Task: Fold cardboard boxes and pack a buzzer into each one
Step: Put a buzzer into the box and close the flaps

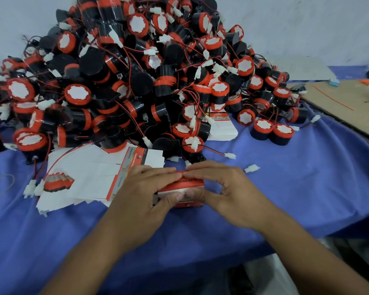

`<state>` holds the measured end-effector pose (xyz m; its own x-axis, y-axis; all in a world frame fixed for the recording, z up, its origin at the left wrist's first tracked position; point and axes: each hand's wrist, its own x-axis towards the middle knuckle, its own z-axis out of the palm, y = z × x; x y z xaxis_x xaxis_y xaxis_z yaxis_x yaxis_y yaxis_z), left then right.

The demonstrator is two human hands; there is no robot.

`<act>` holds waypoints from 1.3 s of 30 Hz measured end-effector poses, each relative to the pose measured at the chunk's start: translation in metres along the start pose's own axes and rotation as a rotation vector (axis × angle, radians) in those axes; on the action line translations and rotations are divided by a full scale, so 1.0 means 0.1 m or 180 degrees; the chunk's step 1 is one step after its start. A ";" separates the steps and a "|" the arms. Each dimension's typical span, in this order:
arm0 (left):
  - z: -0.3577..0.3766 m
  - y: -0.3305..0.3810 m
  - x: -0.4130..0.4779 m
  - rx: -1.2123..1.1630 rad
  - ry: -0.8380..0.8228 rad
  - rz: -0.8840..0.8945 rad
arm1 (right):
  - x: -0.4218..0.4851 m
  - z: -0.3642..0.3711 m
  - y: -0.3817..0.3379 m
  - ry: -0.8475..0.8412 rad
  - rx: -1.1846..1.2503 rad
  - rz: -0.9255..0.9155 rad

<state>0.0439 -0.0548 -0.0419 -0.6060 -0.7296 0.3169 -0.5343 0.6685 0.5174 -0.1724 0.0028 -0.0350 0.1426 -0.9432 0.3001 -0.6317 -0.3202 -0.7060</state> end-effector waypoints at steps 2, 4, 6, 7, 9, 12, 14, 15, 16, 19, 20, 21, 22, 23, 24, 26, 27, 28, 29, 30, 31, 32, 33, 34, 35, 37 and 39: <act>0.00 -0.01 0.01 -0.0009 0.0014 -0.0024 | 0.00 0.01 0.01 0.0080 -0.0054 -0.0019; -0.01 0.00 0.02 0.0025 0.0034 0.0011 | 0.00 0.03 0.03 0.0075 -0.0266 -0.0102; -0.01 0.01 0.01 0.0098 0.0046 0.0088 | -0.02 0.04 0.06 -0.0049 -0.0464 -0.0173; -0.01 0.01 0.00 0.0133 0.0051 0.0120 | -0.03 0.04 0.08 -0.0117 -0.0503 -0.0178; -0.01 0.01 0.00 0.0167 0.0060 0.0144 | -0.04 0.04 0.09 -0.0183 -0.0548 -0.0164; -0.02 0.00 0.01 0.0254 0.0102 0.0245 | -0.04 0.03 0.09 -0.0190 -0.0590 -0.0131; -0.02 0.01 0.00 0.0317 0.0151 0.0324 | -0.04 0.03 0.08 -0.0218 -0.0641 -0.0143; -0.02 0.02 -0.01 0.0348 0.0177 0.0366 | -0.04 0.03 0.07 -0.0250 -0.0663 -0.0156; -0.02 0.02 -0.01 0.0383 0.0184 0.0411 | -0.04 0.03 0.07 -0.0285 -0.0679 -0.0175; -0.04 0.00 -0.03 0.0695 0.0166 0.0662 | -0.05 0.02 0.08 -0.0378 -0.0737 -0.0210; -0.05 0.00 -0.03 0.0848 0.0155 0.0782 | -0.05 0.02 0.08 -0.0398 -0.0755 -0.0220; -0.06 0.00 -0.04 0.0977 0.0120 0.0879 | -0.05 0.02 0.09 -0.0412 -0.0774 -0.0233; -0.08 0.01 -0.05 0.1096 0.0076 0.0956 | -0.05 0.02 0.10 -0.0420 -0.0801 -0.0247; -0.08 0.02 -0.05 0.1207 0.0028 0.1013 | -0.05 0.02 0.11 -0.0419 -0.0826 -0.0256; -0.08 0.02 -0.07 0.1280 -0.0023 0.1036 | -0.05 0.02 0.12 -0.0409 -0.0842 -0.0262; -0.08 0.01 -0.10 0.1218 -0.0129 0.0938 | -0.05 0.02 0.12 -0.0389 -0.0849 -0.0279; -0.07 0.00 -0.11 0.1153 -0.0174 0.0891 | -0.05 0.02 0.12 -0.0392 -0.0840 -0.0293; -0.07 -0.01 -0.12 0.1146 -0.0180 0.0883 | -0.05 0.02 0.13 -0.0409 -0.0815 -0.0303; -0.06 -0.02 -0.12 0.1200 -0.0132 0.0912 | -0.06 0.02 0.13 -0.0437 -0.0784 -0.0302; -0.04 -0.03 -0.12 0.1274 -0.0058 0.0955 | -0.06 0.02 0.14 -0.0458 -0.0764 -0.0293; -0.01 -0.03 -0.12 0.1311 0.0032 0.0981 | -0.07 0.03 0.16 -0.0456 -0.0772 -0.0288; 0.03 -0.02 -0.12 0.1303 0.0150 0.0972 | -0.07 0.03 0.16 -0.0414 -0.0820 -0.0309; 0.07 -0.01 -0.12 0.1274 0.0306 0.0935 | -0.08 0.05 0.17 -0.0329 -0.0912 -0.0372; 0.13 -0.01 -0.13 0.1242 0.0465 0.0886 | -0.09 0.08 0.18 -0.0216 -0.1014 -0.0474; 0.18 0.00 -0.15 0.1225 0.0590 0.0813 | -0.09 0.11 0.18 -0.0106 -0.1096 -0.0569; 0.27 -0.02 -0.17 0.1252 0.0716 0.0744 | -0.09 0.17 0.20 0.0044 -0.1117 -0.0616; 0.31 -0.04 -0.18 0.1291 0.0812 0.0750 | -0.09 0.21 0.23 0.0109 -0.1074 -0.0645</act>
<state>0.0388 -0.0400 -0.0739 -0.6015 -0.5311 0.5967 -0.6165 0.7837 0.0760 -0.1723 0.0024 -0.0672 0.2683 -0.8585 0.4370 -0.8091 -0.4470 -0.3815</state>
